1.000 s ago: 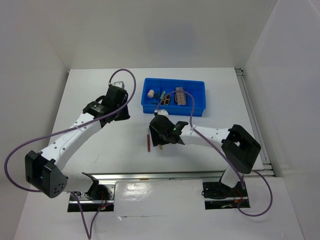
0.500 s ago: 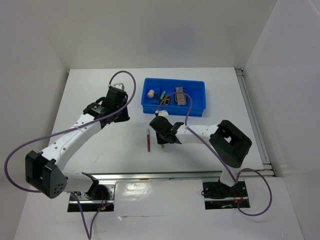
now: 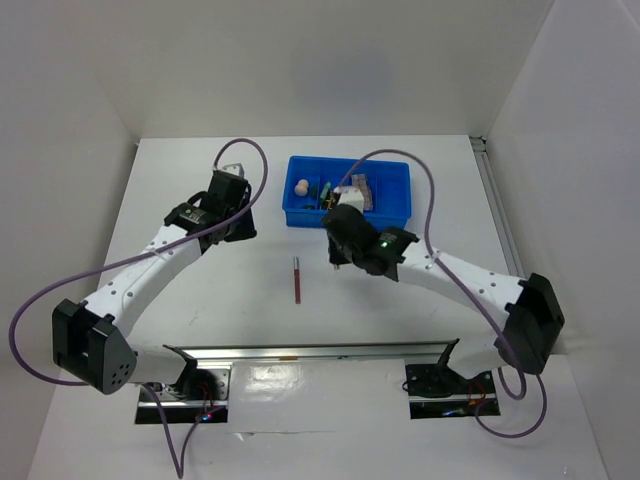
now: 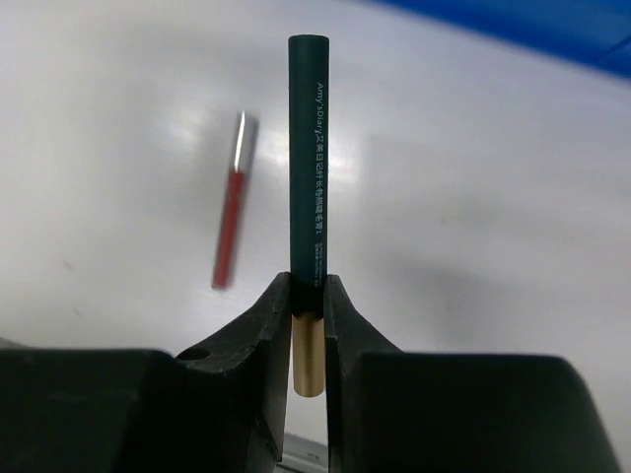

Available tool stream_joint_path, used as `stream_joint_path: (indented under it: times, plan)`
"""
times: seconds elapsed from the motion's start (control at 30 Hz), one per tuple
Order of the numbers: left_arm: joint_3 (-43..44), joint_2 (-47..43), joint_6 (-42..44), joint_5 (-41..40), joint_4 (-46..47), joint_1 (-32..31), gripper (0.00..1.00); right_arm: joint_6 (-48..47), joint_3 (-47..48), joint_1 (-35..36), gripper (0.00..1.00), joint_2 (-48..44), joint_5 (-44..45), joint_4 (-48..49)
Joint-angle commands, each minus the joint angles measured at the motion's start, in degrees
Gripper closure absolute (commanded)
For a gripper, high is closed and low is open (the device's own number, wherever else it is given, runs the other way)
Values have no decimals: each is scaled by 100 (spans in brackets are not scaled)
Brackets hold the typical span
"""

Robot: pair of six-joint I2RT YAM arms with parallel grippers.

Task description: Organize the makeup

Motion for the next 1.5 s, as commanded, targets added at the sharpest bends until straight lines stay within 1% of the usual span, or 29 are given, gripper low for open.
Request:
stream_joint_path:
  times: [0.0, 0.03, 0.1, 0.13, 0.17, 0.2, 0.23, 0.33, 0.4, 0.47, 0.5, 0.63, 0.7, 0.73, 0.77, 0.8, 0.83, 0.87, 0.93, 0.97, 1.1, 1.13, 1.2, 1.23, 1.33, 1.37, 1.4, 1.47]
  plan:
    - [61, 78, 126, 215, 230, 17, 61, -77, 432, -510, 99, -311, 447, -353]
    - [9, 79, 195, 355, 230, 17, 61, -287, 493, -921, 99, -311, 447, -186]
    - [-44, 131, 196, 487, 230, -53, 59, -543, 494, -1362, 99, -163, 281, 376]
    - [-97, 132, 196, 540, 282, -115, 59, -770, 546, -1825, 99, -83, 193, 578]
    - [-149, 132, 196, 593, 283, -272, 58, -860, 642, -2082, 99, 13, -112, 885]
    - [-150, 132, 118, 593, 283, -343, 57, -956, 704, -2302, 99, 240, -246, 1027]
    - [-220, 132, 117, 663, 283, -413, 54, -1044, 766, -2670, 99, 373, -334, 1159]
    - [-369, 132, -111, 795, 397, -668, 51, -1343, 1056, -3094, 99, 935, -589, 1494]
    - [-370, 184, -243, 796, 397, -809, 47, -1450, 1319, -3446, 99, 1339, -695, 1626]
    - [-422, 324, -313, 865, 458, -888, 42, -1668, 1451, -3534, 99, 1577, -695, 1758]
    - [-422, 325, -375, 866, 459, -941, 32, -1669, 1643, -3587, 99, 1831, -695, 1758]
    - [-527, 456, -428, 998, 643, -1047, 31, -1906, 1944, -3649, 99, 2342, -581, 1810]
    - [-528, 526, -428, 998, 643, -1100, 31, -1967, 2102, -3702, 95, 2466, -511, 1881]
    - [-528, 614, -428, 998, 643, -1169, 29, -1968, 2155, -3702, 85, 2588, -511, 1881]
    - [-528, 615, -428, 1059, 704, -1170, 23, -1968, 2216, -3754, 78, 2641, -511, 1881]
    - [-528, 711, -428, 998, 705, -1231, 20, -1968, 2373, -3755, 70, 2694, -511, 1881]
    - [-528, 764, -428, 998, 705, -1292, 16, -1968, 2427, -3755, 58, 2756, -458, 1812]
    - [-528, 869, -428, 998, 783, -1293, 16, -1968, 2428, -3755, 42, 2756, -458, 1811]
    - [-528, 992, -428, 998, 845, -1363, 16, -1968, 2480, -3755, 34, 2574, -458, 1758]
    - [-528, 1115, -550, 876, 906, -1415, 21, -1968, 2393, -3755, 34, 2467, -458, 1758]
    - [-581, 1397, -744, 673, 1029, -1416, 32, -1915, 1971, -3755, 34, 1782, -545, 1758]
    - [-633, 1536, -831, 672, 1030, -1416, 38, -1846, 1788, -3755, 34, 1641, -615, 1680]
    - [-633, 1669, -832, 672, 1258, -1416, 41, -1775, 1585, -3755, 34, 1220, -677, 1618]
    - [-633, 1800, -893, 725, 1319, -1468, 42, -1723, 1340, -3755, 34, 940, -678, 1565]
    - [-633, 2064, -1034, 621, 1451, -1469, 45, -1600, 1040, -3755, 34, 543, -739, 1503]
    - [-581, 2170, -1121, 524, 1400, -1530, 45, -1599, 900, -3755, 34, 428, -739, 1442]
    - [-581, 2380, -1122, 445, 1399, -1530, 49, -1547, 846, -3755, 34, 201, -739, 1372]
    - [-519, 2548, -1184, 391, 1329, -1583, 50, -1546, 767, -3755, 35, 15, -739, 1319]
